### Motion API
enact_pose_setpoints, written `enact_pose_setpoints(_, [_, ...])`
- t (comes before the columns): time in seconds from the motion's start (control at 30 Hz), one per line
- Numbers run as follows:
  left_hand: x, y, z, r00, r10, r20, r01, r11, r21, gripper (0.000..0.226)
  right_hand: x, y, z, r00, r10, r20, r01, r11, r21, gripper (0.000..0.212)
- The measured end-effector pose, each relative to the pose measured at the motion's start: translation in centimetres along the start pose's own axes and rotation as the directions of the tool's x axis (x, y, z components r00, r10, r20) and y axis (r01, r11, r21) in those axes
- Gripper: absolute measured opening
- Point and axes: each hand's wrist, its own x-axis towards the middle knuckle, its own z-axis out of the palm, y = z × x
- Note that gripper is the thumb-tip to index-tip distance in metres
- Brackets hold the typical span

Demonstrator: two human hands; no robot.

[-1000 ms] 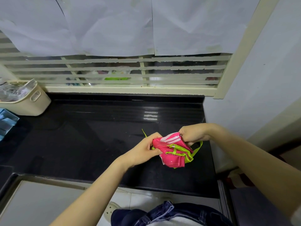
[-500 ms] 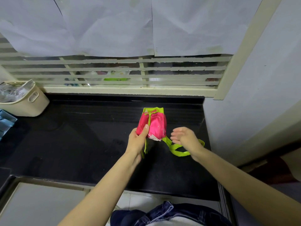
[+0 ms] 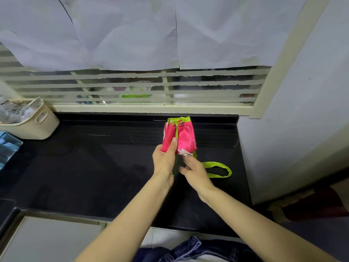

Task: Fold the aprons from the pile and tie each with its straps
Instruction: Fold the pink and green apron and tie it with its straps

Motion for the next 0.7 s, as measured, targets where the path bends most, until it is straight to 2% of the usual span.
enact_pose_setpoints(0.1, [-0.3,0.8,0.4,1.0,0.004,0.025,-0.004,1.0,-0.016,0.028,1.0,-0.4,0.5,0.998,-0.06,0.003,0.06,0.998,0.03,0.041])
enact_pose_setpoints(0.2, [-0.1,1.4,0.7,0.998,0.014,0.057,-0.012,0.999,-0.033,0.035,1.8,-1.2,0.8,0.995,-0.086,0.043,0.087,0.996,-0.02,0.038])
enact_pose_setpoints(0.3, [0.1,1.7,0.5,0.998,0.044,0.045,-0.043,0.999,-0.024,0.028,1.9,-1.1,0.4,0.997,-0.061,0.036,0.062,0.997,-0.041,0.025])
enact_pose_setpoints(0.4, [0.7,1.6,-0.3,0.996,0.093,0.012,-0.094,0.995,0.027,0.02,1.0,-0.6,0.0,0.997,-0.068,-0.023,0.064,0.987,-0.15,0.026])
enact_pose_setpoints(0.47, [1.1,1.3,-0.8,0.994,0.112,-0.006,-0.112,0.993,0.043,0.017,0.2,-0.6,-0.6,0.99,-0.134,-0.051,0.114,0.95,-0.29,0.029])
enact_pose_setpoints(0.53, [1.3,0.9,-1.1,0.993,0.122,-0.001,-0.122,0.991,0.056,0.018,-0.4,-0.9,-1.4,0.969,-0.246,-0.009,0.201,0.81,-0.55,0.026])
enact_pose_setpoints(0.6, [1.3,0.4,-1.1,0.988,0.154,0.009,-0.154,0.985,0.084,0.018,-1.1,-1.8,-1.9,0.941,-0.325,0.098,0.258,0.495,-0.83,0.022])
enact_pose_setpoints(0.63, [1.3,0.2,-1.1,0.984,0.177,0.014,-0.178,0.977,0.115,0.02,-1.3,-2.2,-2.0,0.917,-0.371,0.147,0.292,0.376,-0.879,0.021])
enact_pose_setpoints(0.67, [1.3,-0.2,-1.2,0.979,0.205,0.017,-0.205,0.965,0.165,0.021,-1.5,-2.8,-2.1,0.896,-0.405,0.181,0.325,0.323,-0.889,0.019])
enact_pose_setpoints(0.7, [1.4,-0.5,-1.3,0.973,0.23,0.016,-0.228,0.949,0.22,0.023,-1.5,-3.4,-2.3,0.884,-0.424,0.196,0.347,0.314,-0.884,0.018])
